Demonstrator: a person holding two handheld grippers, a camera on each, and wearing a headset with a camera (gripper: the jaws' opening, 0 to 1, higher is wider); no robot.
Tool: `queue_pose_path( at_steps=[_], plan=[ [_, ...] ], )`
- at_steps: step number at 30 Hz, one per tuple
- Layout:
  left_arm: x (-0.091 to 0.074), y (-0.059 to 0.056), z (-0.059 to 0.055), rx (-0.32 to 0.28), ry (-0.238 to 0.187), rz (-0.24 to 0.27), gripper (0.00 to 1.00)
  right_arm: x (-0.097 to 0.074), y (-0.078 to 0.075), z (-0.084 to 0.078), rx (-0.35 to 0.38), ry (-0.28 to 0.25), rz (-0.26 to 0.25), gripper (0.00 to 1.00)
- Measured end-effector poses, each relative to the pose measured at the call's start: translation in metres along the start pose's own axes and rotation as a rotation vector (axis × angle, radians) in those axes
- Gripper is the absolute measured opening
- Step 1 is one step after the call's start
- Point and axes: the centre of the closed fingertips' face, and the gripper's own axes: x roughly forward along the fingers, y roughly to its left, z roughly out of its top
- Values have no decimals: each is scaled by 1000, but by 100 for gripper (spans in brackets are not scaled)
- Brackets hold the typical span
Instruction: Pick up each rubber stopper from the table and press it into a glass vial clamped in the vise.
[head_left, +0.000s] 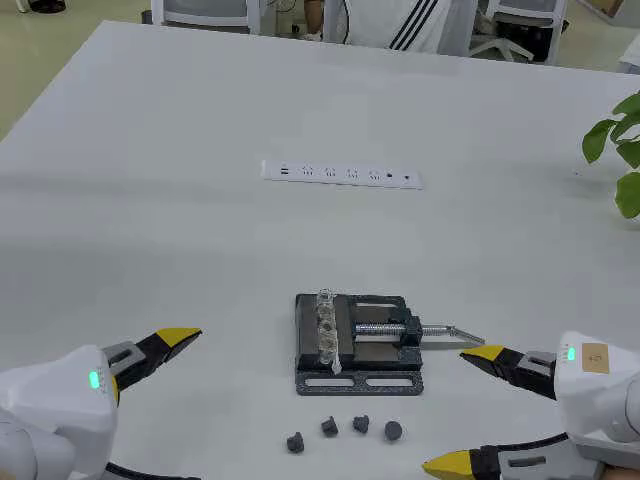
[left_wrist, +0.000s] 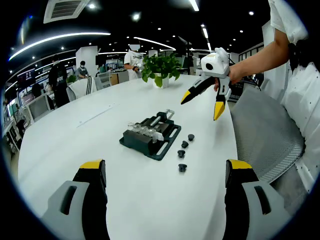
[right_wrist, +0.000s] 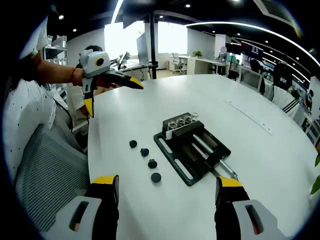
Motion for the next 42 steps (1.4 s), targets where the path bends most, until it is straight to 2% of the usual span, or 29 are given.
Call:
queue_pose_path(
  at_steps=[12, 24, 33, 42],
  plan=[
    [3, 2, -1, -3, -2, 0, 99, -1, -2, -6, -5, 26, 9, 77],
    [3, 5, -6, -12, -4, 5, 99, -2, -1, -9, -31, 68, 33, 76],
    [3, 6, -8, -16, -14, 5, 99, -1, -2, -7, -70, 136, 66, 72],
    [4, 8, -10, -16, -23, 9, 99, 11, 2, 4, -143, 216, 133, 60]
  ],
)
